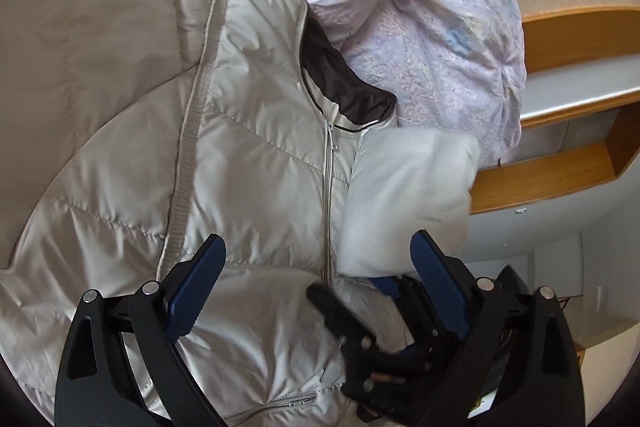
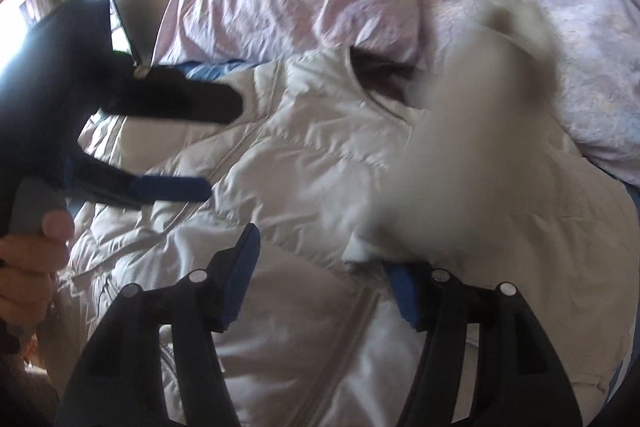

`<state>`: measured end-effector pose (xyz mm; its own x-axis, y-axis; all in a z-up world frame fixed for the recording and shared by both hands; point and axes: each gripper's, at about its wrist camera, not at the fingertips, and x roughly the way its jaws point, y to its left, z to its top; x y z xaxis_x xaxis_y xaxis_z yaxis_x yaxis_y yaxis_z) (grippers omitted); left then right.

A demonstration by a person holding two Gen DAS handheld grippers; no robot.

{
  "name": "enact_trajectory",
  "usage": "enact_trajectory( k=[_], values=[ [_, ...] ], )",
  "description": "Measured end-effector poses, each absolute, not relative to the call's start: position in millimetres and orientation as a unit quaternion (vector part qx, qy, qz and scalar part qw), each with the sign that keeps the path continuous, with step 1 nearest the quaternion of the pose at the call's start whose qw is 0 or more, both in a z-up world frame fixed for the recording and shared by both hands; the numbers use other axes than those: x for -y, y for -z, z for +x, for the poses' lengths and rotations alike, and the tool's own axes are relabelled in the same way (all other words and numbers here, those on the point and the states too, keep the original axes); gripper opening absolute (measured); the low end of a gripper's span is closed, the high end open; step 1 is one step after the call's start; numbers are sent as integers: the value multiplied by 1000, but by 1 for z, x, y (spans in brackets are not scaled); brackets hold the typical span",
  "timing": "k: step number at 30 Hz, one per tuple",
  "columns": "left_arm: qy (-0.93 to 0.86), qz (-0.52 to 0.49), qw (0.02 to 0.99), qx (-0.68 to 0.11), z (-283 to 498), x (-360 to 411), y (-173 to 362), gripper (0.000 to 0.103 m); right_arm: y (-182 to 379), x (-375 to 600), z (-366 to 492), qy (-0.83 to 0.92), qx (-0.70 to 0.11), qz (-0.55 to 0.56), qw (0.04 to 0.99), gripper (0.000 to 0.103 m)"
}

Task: Fold large clothes

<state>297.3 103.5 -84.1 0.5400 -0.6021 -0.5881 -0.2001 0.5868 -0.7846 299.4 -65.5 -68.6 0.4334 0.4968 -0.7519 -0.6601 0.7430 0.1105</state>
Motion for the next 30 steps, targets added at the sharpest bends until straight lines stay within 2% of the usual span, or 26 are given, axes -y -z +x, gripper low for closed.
enact_trajectory(
  k=[3,6,9,10,11,14,15,16,19,26,30],
  values=[
    [128,-433,760,-467,301,-101,90,95,63,77,287,-347,-408,-83,841,58],
    [129,-421,759,-479,306,-91,96,95,50,110,281,-331,-416,-18,847,58],
    [119,-415,759,-488,312,-82,102,85,42,151,281,-313,-434,71,841,59],
    [119,-417,757,-488,313,-80,102,77,42,170,281,-306,-441,113,836,59],
    [117,-415,757,-491,315,-78,104,74,41,179,283,-299,-446,136,833,59],
    [98,-407,759,-499,321,-70,107,50,45,216,287,-267,-457,216,821,59],
    [84,-400,763,-500,322,-69,108,31,46,224,287,-256,-456,228,821,60],
    [77,-396,767,-499,322,-69,108,18,45,225,288,-251,-454,228,824,60],
    [65,-404,773,-484,312,-78,105,13,37,216,284,-244,-441,191,842,60],
    [30,-401,779,-482,287,-85,115,13,36,142,298,-245,-435,82,863,60],
    [26,-399,781,-480,284,-86,114,19,47,92,318,-218,-432,-9,875,59]
  ],
)
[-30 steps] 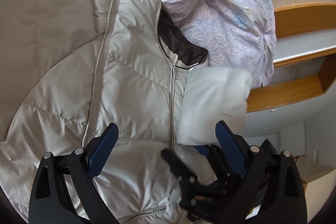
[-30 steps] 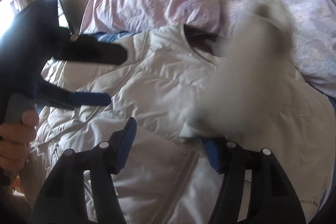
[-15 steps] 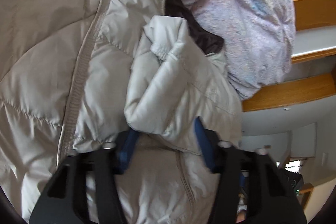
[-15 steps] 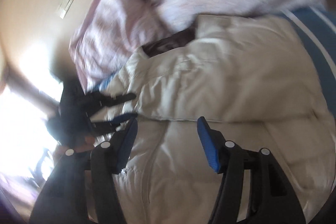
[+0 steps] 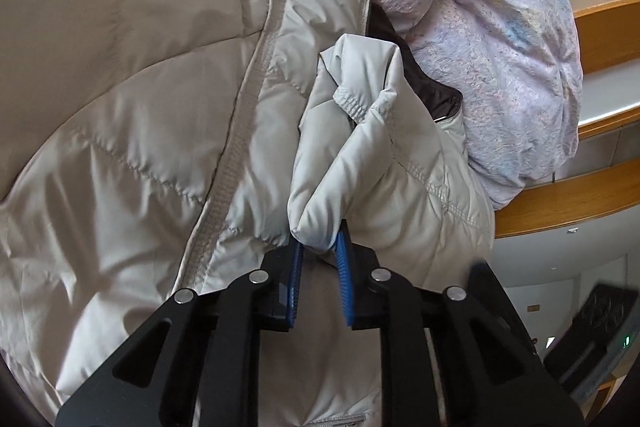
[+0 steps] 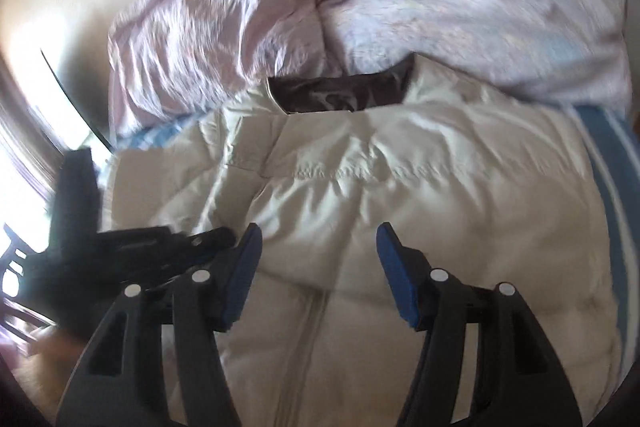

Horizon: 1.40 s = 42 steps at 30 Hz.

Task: Fold large clothes

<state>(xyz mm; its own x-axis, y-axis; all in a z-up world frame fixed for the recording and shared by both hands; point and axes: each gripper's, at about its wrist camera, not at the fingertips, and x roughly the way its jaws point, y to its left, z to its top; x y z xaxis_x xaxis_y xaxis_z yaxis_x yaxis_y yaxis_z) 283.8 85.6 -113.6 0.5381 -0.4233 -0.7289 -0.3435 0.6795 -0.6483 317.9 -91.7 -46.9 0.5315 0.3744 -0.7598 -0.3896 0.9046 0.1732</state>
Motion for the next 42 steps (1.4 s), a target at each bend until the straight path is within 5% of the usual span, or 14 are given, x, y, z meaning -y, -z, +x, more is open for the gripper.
enact_trajectory(
  k=[2,7,14,24,30,36,42],
  values=[
    [27,-404,779,-478,276,-91,110,23,57,71,326,-208,-440,-54,872,57],
    [6,-393,800,-454,220,-126,86,61,89,36,325,-168,-464,-178,851,57],
    [-100,-430,812,-383,101,-221,75,65,99,24,315,-165,-457,-253,836,56],
    [-249,-548,740,-300,29,-323,111,65,41,69,288,-221,-436,-87,868,56],
    [-288,-591,711,-248,26,-355,119,56,18,102,273,-221,-422,-41,878,58],
    [-316,-579,712,-239,27,-378,110,10,9,132,265,-213,-407,-23,888,60],
    [-286,-503,790,-203,56,-356,30,5,4,160,267,-200,-396,2,896,61]
  ],
)
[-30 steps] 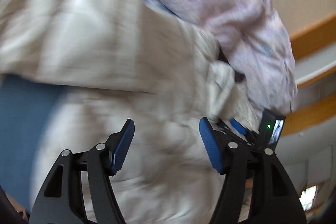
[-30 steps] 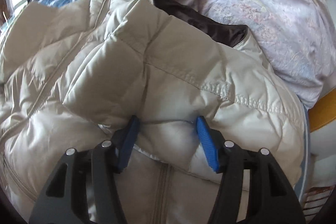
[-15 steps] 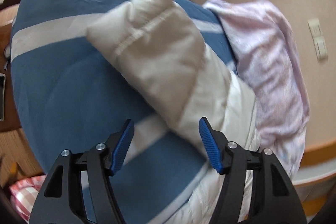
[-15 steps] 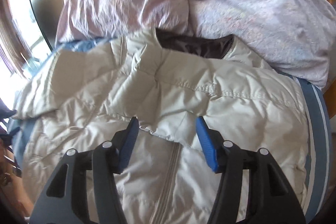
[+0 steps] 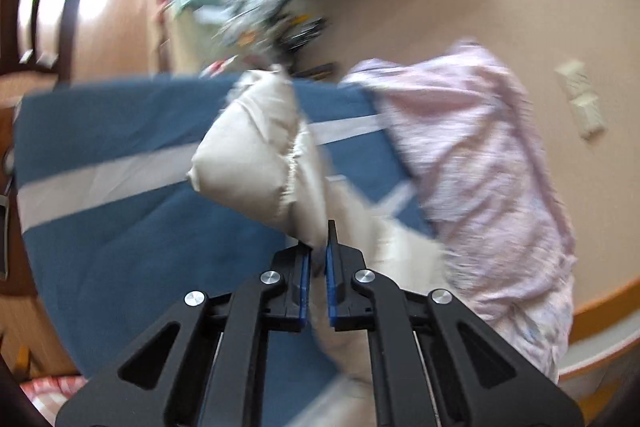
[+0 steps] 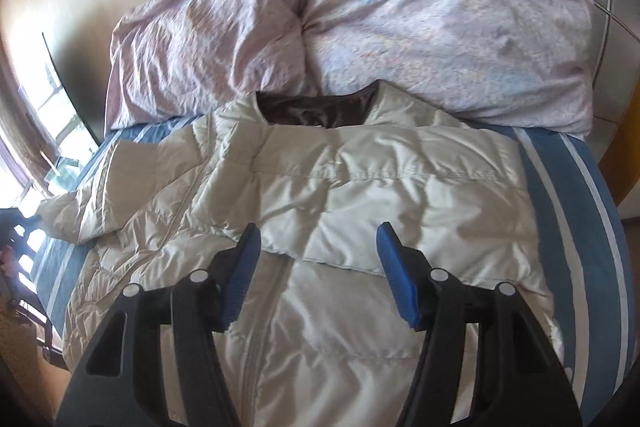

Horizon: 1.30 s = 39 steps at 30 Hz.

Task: Fold large clothes

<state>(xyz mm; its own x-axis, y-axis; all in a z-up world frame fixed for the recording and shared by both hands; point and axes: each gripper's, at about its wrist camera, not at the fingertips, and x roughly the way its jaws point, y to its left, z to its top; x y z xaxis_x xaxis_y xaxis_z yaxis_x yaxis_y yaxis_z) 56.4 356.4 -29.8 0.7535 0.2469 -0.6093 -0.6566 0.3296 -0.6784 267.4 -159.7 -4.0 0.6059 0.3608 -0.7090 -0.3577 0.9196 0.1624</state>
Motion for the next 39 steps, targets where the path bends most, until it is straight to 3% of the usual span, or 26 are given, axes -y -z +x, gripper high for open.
enact_trajectory(
  k=[7,11,18,26,27,29,30,31,39],
  values=[
    [-134,-408,887,-169,122,-262,-71,5,2,183,269,-194,-387,36,901,61],
    [-24,-368,911,-184,155,-193,-89,5,5,197,271,-189,-388,55,900,62],
    [118,-313,899,-284,214,-76,-51,5,16,225,279,-174,-399,102,895,62],
    [149,-277,857,-409,254,-22,25,12,28,240,291,-183,-420,147,877,62],
    [152,-280,851,-417,253,-22,30,19,28,238,293,-191,-423,151,873,62],
    [175,-307,836,-420,248,-30,33,49,30,235,294,-210,-429,164,863,62],
    [180,-316,834,-414,243,-32,31,76,30,234,295,-218,-433,170,858,62],
    [183,-325,836,-402,235,-37,28,93,32,232,297,-227,-439,180,851,62],
    [70,-243,909,-330,164,-95,0,96,56,206,310,-269,-495,221,796,61]
  ],
)
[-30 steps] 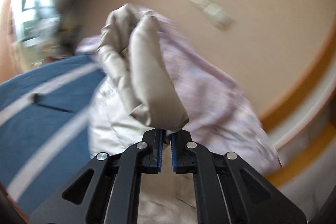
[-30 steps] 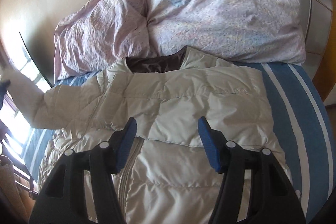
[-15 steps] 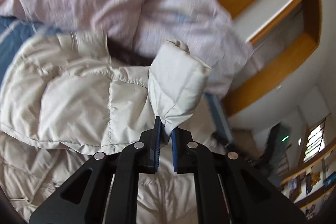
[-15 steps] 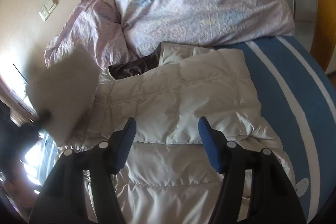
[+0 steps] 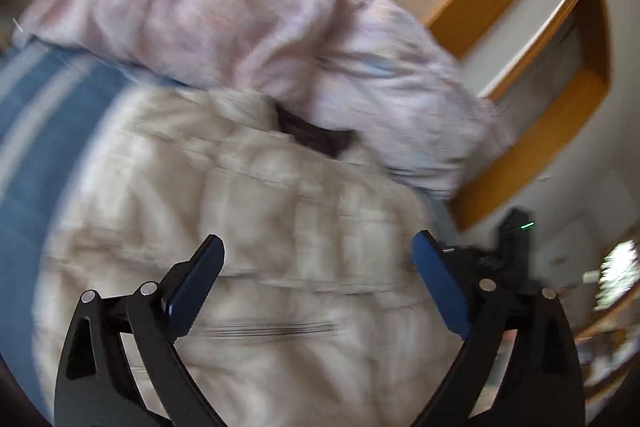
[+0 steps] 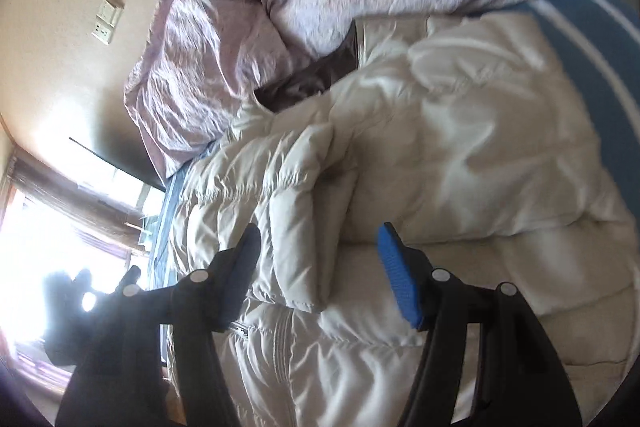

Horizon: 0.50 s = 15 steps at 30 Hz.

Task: Fold large clothes

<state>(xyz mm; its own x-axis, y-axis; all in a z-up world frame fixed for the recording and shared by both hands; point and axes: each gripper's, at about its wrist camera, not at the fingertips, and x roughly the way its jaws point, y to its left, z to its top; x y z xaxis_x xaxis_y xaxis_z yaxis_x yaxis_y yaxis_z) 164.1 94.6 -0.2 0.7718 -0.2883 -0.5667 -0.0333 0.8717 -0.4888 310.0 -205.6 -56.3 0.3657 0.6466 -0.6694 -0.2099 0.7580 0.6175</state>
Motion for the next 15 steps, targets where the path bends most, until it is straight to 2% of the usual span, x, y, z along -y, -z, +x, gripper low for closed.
enact_trajectory(
  k=[4,6,7,8,11,15],
  values=[
    [-5,-199,916,-349,153,-112,13,96,73,184,314,-275,-525,209,778,54],
    [-26,-202,909,-363,151,-122,25,96,79,175,315,-278,-535,202,772,36],
    [-31,-205,907,-366,151,-126,29,96,80,172,314,-280,-533,200,773,18],
    [-36,-209,905,-370,149,-130,32,96,74,170,310,-278,-518,197,785,14],
    [-48,-210,903,-372,146,-139,38,96,52,171,293,-264,-463,173,828,10],
    [-61,-201,905,-371,144,-145,41,96,59,173,288,-239,-472,162,833,10]
  ],
)
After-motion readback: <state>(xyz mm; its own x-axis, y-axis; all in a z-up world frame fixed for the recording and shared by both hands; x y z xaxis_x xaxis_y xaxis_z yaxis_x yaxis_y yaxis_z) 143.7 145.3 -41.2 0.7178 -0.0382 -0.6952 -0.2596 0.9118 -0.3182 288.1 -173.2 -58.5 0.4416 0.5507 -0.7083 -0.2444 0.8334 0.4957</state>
